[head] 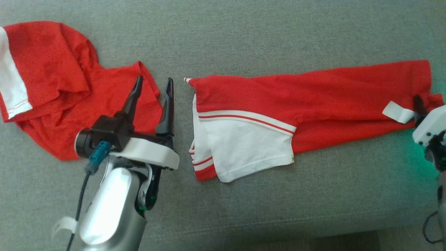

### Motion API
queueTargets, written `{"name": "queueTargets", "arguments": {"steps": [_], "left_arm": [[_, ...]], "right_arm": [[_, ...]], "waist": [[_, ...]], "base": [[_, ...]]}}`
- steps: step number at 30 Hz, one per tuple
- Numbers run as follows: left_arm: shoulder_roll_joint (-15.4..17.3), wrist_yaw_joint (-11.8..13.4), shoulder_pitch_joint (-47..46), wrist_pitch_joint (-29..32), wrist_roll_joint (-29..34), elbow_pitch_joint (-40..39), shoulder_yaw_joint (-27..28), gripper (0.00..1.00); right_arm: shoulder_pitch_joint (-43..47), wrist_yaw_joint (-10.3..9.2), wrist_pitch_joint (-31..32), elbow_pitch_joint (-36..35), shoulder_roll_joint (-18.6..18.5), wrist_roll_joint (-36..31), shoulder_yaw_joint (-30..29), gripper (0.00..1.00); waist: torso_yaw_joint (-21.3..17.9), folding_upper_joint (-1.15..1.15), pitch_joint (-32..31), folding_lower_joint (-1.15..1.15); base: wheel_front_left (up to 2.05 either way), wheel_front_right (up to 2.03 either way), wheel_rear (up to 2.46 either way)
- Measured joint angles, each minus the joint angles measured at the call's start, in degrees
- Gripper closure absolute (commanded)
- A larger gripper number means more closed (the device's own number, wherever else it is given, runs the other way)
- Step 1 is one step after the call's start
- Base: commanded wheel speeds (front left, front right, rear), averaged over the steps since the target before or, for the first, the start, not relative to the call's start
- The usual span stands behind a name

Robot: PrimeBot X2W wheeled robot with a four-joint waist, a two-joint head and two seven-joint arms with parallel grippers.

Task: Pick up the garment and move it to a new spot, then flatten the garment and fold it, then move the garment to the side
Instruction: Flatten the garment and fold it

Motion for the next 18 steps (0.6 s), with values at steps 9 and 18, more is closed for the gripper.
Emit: {"name": "queueTargets", "arguments": {"steps": [9,18], "left_arm": [[-0.03,-0.29,-0.97,0.00,0.85,-0.63,3.02,0.00],[0.01,-0.92,-0.97,0.00,1.34,-0.81,4.46,0.00]], "right_arm": [[-0.10,0.00,3.43,-1.83,-0.21,4.76,2.87,1.00],[-0.03,0.01,-2.33,-0.97,-3.50,-5.48,-4.26,1.00]], "waist": [[-0.66,0.00,0.70,0.00],[-0.77,0.00,-0.36,0.00]], "base": [[0.00,0.00,0.00],[0.00,0.00,0.00]]}}
